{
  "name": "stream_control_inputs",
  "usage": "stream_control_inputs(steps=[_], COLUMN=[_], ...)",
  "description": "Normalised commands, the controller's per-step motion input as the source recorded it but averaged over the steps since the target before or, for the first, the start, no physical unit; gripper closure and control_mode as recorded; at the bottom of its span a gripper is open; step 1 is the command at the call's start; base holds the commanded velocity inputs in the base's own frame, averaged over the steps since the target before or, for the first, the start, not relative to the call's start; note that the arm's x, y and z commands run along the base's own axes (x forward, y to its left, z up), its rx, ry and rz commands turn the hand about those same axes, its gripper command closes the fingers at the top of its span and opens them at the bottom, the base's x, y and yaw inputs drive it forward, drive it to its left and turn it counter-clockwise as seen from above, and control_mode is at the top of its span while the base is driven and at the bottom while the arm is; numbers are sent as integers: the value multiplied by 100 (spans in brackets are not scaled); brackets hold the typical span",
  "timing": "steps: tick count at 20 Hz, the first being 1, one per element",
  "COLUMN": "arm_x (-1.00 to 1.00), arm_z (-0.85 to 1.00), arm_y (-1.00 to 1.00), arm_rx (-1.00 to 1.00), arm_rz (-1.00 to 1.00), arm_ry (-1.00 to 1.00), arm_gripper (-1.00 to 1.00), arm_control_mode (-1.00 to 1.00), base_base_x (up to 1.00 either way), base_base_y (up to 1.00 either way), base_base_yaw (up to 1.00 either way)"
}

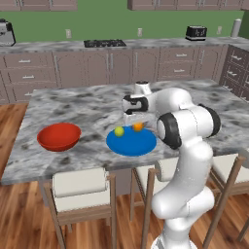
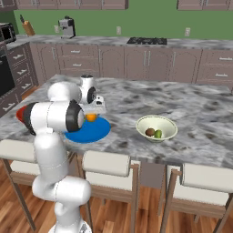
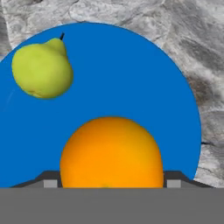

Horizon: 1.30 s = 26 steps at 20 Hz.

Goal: Take the fruits from the plate on the dining counter and place two fruits in each bowl.

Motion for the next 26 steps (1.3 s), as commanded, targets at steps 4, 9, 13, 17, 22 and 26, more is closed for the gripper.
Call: stream_control_inputs(steps=[4, 9, 13, 17, 22, 26], arm_x=[-100, -33, 3, 38, 17, 4], arm_z=[87, 75, 47, 9, -14, 0], arm_y=[8, 90, 100, 100, 100, 98], arm_rx=[-1, 0, 0, 0, 0, -1], arm_rz=[-14, 3, 15, 21, 28, 27], arm_ry=[-10, -31, -39, -17, 1, 5], arm_gripper=[100, 100, 100, 100, 100, 100], arm_control_mode=[-100, -100, -100, -100, -100, -100], base_base_x=[0, 0, 0, 0, 0, 0], base_base_y=[0, 0, 0, 0, 0, 0], base_base_yaw=[0, 0, 0, 0, 0, 0])
